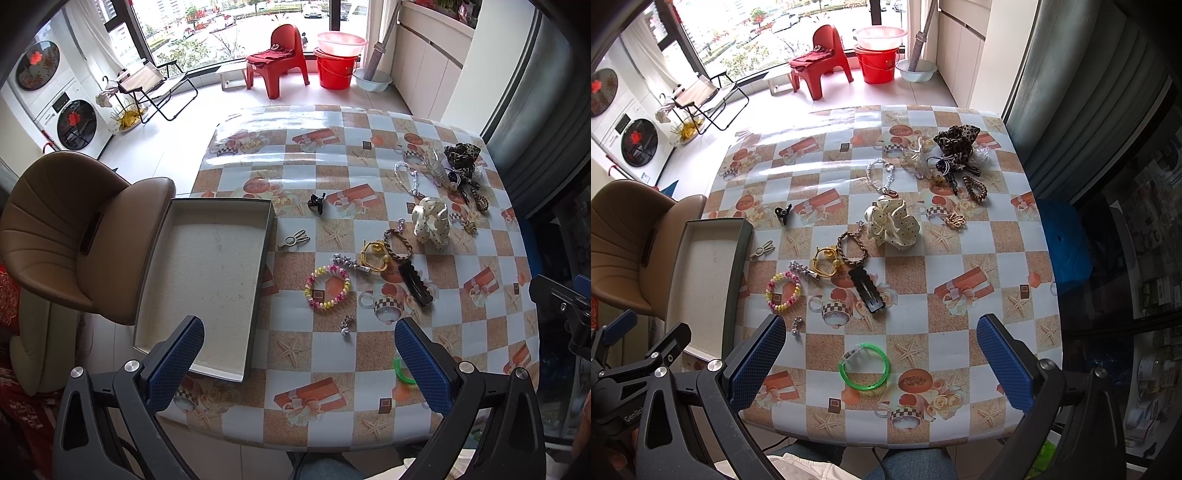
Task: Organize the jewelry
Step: 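Grasp the beaded bracelet with the left tool while the right tool grasps the green bangle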
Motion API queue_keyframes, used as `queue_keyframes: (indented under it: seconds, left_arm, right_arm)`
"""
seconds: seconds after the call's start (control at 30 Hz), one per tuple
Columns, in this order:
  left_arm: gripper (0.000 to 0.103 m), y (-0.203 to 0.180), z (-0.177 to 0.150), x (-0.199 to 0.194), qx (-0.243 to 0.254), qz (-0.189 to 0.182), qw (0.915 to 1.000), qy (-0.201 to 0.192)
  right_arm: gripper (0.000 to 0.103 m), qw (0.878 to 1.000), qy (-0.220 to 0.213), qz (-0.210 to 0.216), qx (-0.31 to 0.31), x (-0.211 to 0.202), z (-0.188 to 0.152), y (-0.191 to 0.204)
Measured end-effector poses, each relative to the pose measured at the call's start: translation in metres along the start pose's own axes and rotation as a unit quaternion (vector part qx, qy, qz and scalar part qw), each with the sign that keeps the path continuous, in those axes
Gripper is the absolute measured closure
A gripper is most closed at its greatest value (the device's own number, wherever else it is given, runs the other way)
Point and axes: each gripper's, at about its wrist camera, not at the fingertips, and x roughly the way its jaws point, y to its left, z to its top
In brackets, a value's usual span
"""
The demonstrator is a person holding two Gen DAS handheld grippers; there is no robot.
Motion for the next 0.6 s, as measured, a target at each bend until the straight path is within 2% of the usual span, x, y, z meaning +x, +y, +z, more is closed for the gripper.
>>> queue_keyframes:
  seconds: [0.27, 0.37, 0.6]
  left_arm:
    - [0.0, 0.013, -0.013, 0.014, -0.013, -0.011, 0.9995, 0.028]
    - [0.0, 0.013, -0.016, 0.032, -0.015, -0.009, 0.9988, 0.045]
    - [0.0, 0.003, -0.026, 0.076, -0.002, -0.032, 0.9965, 0.077]
  right_arm:
    - [0.0, 0.999, 0.029, 0.007, 0.012, 0.016, -0.005, -0.008]
    - [0.0, 0.998, 0.052, 0.006, 0.023, 0.03, -0.009, -0.015]
    - [0.0, 0.993, 0.112, 0.004, 0.038, 0.073, -0.027, -0.03]
